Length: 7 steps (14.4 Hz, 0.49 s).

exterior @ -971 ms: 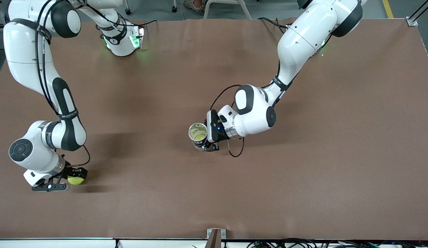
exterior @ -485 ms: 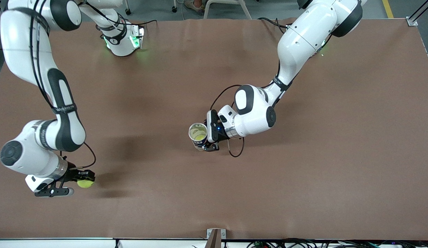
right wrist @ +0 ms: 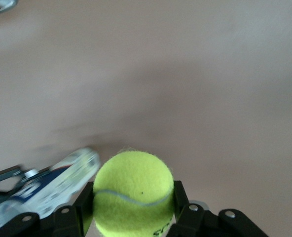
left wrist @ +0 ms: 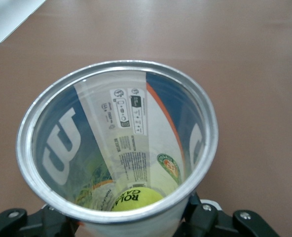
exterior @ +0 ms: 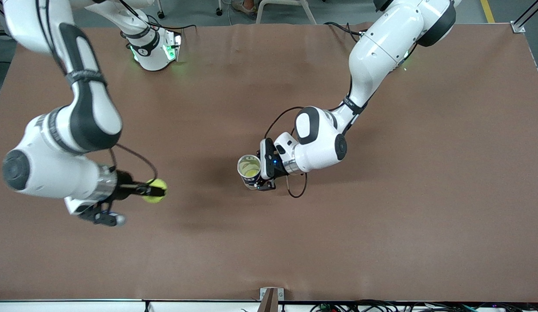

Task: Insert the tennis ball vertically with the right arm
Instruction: 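Lift the second ball and carry it to the can with the right gripper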

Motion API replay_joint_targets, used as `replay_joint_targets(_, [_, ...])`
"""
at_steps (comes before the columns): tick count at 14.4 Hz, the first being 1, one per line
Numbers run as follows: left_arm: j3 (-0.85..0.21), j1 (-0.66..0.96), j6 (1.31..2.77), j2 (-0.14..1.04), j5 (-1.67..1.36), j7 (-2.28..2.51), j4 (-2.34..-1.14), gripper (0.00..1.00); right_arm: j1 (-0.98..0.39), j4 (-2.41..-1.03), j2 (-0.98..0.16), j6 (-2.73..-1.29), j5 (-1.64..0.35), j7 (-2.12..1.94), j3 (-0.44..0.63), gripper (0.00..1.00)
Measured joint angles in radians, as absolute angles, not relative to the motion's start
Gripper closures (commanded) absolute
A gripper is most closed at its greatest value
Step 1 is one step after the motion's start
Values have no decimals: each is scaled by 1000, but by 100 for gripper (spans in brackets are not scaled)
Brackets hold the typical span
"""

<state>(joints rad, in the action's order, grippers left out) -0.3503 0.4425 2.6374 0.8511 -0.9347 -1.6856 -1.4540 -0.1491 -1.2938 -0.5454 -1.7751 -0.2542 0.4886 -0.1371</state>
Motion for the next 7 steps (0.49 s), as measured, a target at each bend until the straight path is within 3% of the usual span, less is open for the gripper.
replay_joint_targets(4, [-350,442,2637,851,-935,-1686,-1454,21,-206,-1305,-547,-1795,-275,714,-256,64])
replay_joint_targets(7, [-350,442,2637,851,-935,-1686,-1454,21,-211,-1308,-552,-1805,-382,720,-269,63])
